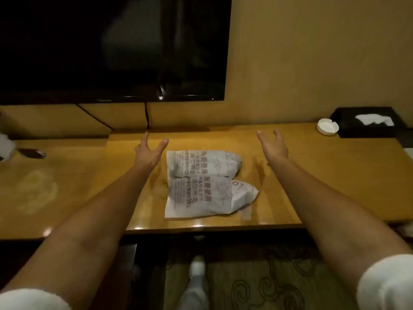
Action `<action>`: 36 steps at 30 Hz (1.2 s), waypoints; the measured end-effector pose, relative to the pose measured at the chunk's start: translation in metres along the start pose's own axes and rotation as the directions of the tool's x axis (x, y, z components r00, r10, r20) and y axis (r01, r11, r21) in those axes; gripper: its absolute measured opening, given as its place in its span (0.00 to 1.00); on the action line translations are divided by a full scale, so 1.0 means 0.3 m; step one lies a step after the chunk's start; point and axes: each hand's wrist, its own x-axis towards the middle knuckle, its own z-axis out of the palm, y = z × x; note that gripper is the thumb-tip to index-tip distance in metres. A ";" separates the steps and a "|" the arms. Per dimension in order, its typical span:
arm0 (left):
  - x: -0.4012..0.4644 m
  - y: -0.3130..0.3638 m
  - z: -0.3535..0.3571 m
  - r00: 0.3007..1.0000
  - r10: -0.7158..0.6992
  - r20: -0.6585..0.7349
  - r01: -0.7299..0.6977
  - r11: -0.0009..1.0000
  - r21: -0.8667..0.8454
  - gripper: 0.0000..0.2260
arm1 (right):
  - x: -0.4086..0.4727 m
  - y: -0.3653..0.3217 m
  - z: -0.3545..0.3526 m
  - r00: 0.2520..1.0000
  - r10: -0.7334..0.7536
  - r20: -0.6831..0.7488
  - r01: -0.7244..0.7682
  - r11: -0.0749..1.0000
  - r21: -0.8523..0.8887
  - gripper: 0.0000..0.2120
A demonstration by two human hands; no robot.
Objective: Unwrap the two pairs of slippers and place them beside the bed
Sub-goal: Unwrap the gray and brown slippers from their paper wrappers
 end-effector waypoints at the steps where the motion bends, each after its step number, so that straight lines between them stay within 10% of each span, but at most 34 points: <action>1: 0.077 -0.014 0.033 0.996 -0.082 0.035 0.084 0.995 -0.048 0.49 | 0.051 0.013 0.043 0.997 0.068 -0.031 -0.067 0.997 0.030 0.42; 10: 0.317 -0.085 0.287 0.895 -0.337 0.292 0.332 0.941 0.069 0.45 | 0.161 0.098 0.312 0.910 0.340 0.236 -0.382 0.909 0.166 0.42; 21: 0.370 -0.058 0.250 0.873 -0.336 0.355 0.397 0.911 -0.114 0.30 | 0.198 -0.086 0.386 0.919 0.212 0.334 -0.279 0.945 0.168 0.23; 25: 0.244 0.007 0.126 0.927 -0.206 0.312 0.262 0.953 -0.149 0.17 | 0.109 -0.227 0.282 0.922 0.081 0.378 -0.164 0.967 0.194 0.13; 29: 0.046 0.054 0.010 0.990 0.072 0.121 -0.091 0.983 0.157 0.26 | -0.041 -0.305 0.148 0.906 -0.069 0.417 -0.021 0.978 0.208 0.10; 34: -0.353 0.220 -0.020 0.890 0.433 0.141 -0.439 0.898 0.010 0.30 | -0.261 -0.344 0.016 0.902 -0.117 0.416 0.064 0.988 0.140 0.07; 36: -0.502 0.248 0.015 0.834 0.491 0.252 -0.546 0.801 0.247 0.40 | -0.385 -0.331 -0.041 0.893 -0.142 0.426 0.100 0.988 0.120 0.09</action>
